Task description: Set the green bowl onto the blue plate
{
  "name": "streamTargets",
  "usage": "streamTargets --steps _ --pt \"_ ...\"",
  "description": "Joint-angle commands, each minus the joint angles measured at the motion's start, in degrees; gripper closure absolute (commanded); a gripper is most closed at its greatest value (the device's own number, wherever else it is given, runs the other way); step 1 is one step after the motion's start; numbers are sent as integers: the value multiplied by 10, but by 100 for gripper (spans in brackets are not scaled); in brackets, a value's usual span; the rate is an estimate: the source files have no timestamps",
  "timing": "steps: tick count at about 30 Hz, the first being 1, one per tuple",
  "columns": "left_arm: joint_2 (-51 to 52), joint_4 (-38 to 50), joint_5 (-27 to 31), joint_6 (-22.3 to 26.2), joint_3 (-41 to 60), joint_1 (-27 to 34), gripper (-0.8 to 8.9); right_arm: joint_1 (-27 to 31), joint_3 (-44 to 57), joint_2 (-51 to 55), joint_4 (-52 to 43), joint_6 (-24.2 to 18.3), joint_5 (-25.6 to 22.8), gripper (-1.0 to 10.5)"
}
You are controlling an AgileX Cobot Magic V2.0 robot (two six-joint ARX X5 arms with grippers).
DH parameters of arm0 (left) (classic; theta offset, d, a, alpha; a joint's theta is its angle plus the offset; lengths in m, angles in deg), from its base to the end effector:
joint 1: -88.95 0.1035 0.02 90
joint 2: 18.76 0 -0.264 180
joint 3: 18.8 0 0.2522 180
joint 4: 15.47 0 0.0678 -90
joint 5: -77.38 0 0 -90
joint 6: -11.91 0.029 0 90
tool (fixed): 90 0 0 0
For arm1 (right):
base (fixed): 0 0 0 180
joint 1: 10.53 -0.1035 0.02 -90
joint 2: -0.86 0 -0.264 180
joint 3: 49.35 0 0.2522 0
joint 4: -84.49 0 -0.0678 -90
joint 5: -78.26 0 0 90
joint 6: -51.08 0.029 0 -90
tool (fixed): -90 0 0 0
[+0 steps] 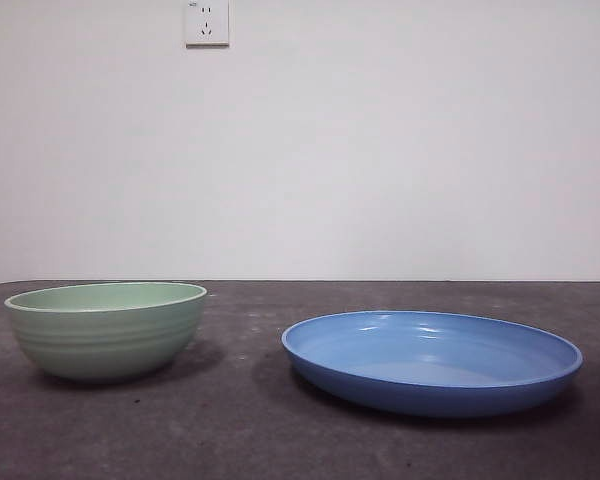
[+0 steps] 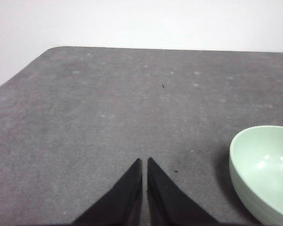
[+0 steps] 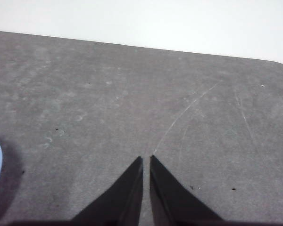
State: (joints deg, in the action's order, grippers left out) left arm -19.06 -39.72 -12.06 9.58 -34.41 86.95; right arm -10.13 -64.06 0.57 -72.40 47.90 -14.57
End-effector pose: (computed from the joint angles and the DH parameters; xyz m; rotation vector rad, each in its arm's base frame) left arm 0.0948 -0.0030 0.1564 -0.0371 0.1565 -0.0219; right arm 0.0959 -0.0021 0.1530 -0.0586 0.1532 -0.0520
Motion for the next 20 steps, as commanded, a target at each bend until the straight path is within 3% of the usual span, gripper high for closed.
streamTargets --steps 1,12,20 --pt "1 -1 1 -18 12 1 795 0 3 1 -6 3 0 924" --pt "-8 -5 1 -39 -4 -2 796 -1 -10 0 -27 137 62 934" --pt "-55 -2 -5 -120 -74 -26 796 -1 -82 -22 -9 234 59 935"
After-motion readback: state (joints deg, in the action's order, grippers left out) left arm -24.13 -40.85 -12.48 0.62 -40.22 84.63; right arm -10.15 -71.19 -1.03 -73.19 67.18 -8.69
